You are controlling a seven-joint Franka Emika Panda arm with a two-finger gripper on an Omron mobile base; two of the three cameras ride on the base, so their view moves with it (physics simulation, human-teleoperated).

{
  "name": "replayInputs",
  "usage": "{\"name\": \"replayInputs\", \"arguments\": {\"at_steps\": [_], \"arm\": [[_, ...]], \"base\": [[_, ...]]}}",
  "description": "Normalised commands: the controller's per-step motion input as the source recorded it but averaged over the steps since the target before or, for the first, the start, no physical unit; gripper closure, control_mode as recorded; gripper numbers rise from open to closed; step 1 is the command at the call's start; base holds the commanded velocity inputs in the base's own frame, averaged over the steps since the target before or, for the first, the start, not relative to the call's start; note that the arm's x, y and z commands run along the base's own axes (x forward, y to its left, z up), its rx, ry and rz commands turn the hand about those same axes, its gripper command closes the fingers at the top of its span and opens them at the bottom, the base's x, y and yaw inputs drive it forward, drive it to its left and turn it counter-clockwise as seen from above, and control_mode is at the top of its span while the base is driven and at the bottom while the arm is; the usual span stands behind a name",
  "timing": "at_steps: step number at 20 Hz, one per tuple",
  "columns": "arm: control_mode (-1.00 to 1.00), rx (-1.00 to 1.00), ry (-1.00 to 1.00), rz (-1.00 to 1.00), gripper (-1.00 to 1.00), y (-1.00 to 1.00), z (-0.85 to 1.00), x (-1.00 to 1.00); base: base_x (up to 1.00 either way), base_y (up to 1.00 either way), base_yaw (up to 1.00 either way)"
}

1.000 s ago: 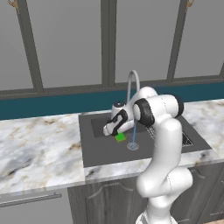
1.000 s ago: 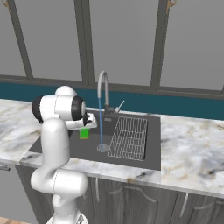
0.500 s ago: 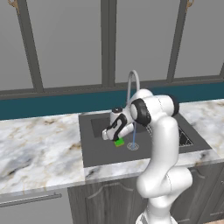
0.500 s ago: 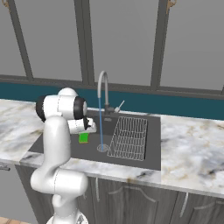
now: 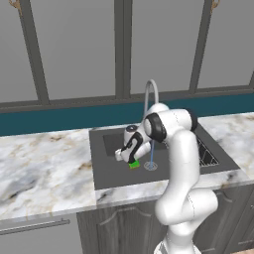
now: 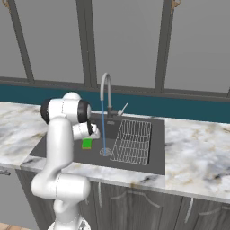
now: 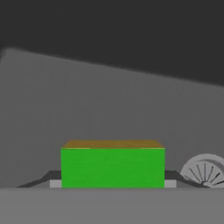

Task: Soak the sponge with water for a few seconds and then drop it inside the sink.

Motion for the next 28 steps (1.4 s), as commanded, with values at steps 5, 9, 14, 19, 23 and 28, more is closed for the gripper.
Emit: {"name": "replayInputs", "arguments": {"at_steps": [5, 9, 14, 19, 23, 28], "arm": [[-1.00, 0.00, 0.00, -0.03, 1.00, 0.00, -0.26, 0.20], [-1.00, 0.00, 0.00, -0.03, 1.00, 0.00, -0.25, 0.19], [-1.00, 0.00, 0.00, -0.02, 1.00, 0.00, -0.24, 0.20], [-1.00, 0.00, 0.00, -0.01, 1.00, 0.00, -0.33, 0.23], [-1.00, 0.00, 0.00, 0.00, 1.00, 0.00, -0.11, 0.10], [-1.00, 0.00, 0.00, 0.00, 1.00, 0.00, 0.00, 0.00]], "base": [[0.00, 0.00, 0.00], [0.00, 0.00, 0.00], [0.00, 0.00, 0.00], [0.00, 0.00, 0.00], [0.00, 0.00, 0.00], [0.00, 0.00, 0.00]]}}
